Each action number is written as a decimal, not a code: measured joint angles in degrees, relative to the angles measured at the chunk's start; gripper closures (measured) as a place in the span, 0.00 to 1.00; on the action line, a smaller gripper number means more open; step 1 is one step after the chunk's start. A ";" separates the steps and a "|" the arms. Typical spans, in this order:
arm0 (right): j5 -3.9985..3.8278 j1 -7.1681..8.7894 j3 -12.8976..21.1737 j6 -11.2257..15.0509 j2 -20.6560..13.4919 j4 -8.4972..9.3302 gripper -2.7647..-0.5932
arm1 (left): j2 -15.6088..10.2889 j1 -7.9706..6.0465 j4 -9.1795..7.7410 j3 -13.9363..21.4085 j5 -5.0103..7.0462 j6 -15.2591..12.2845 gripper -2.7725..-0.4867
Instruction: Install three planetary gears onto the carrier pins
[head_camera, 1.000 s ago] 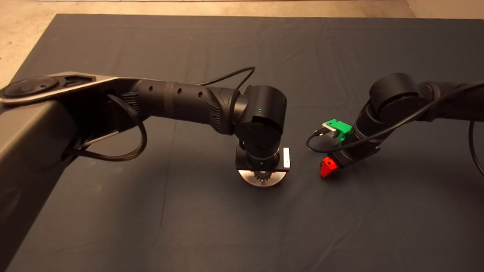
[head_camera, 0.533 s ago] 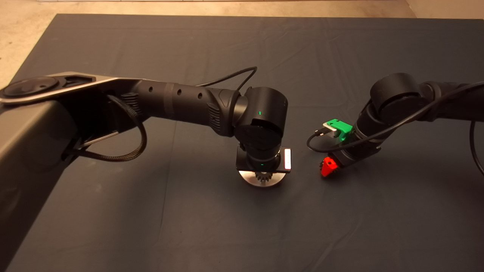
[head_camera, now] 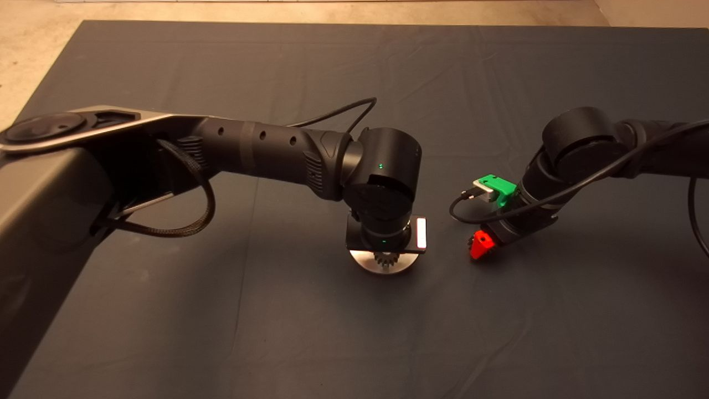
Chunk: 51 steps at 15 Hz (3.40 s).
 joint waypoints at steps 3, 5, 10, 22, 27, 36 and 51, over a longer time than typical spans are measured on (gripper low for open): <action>0.01 0.00 0.00 -0.01 0.01 0.00 0.00 | -0.02 0.44 0.17 0.38 0.00 0.00 0.84; 0.00 0.00 0.00 0.00 0.00 0.00 0.00 | -0.02 0.51 0.22 0.41 0.00 0.00 0.84; 0.00 0.00 0.00 0.02 0.02 0.00 0.00 | -0.02 0.51 0.59 1.08 0.02 0.00 0.84; -0.02 0.00 0.00 0.00 0.00 0.00 0.00 | -0.20 1.04 2.95 1.82 0.02 0.01 0.84; 0.00 0.00 0.00 0.02 0.00 0.00 0.00 | -0.33 1.51 3.01 1.82 0.02 0.04 0.84; 0.00 0.00 0.01 -0.01 0.00 0.00 0.00 | -0.48 1.96 3.12 1.76 -0.05 0.23 0.84; 0.00 -0.02 0.01 0.02 0.00 0.00 0.00 | -0.46 1.75 3.00 0.55 -0.41 2.82 0.84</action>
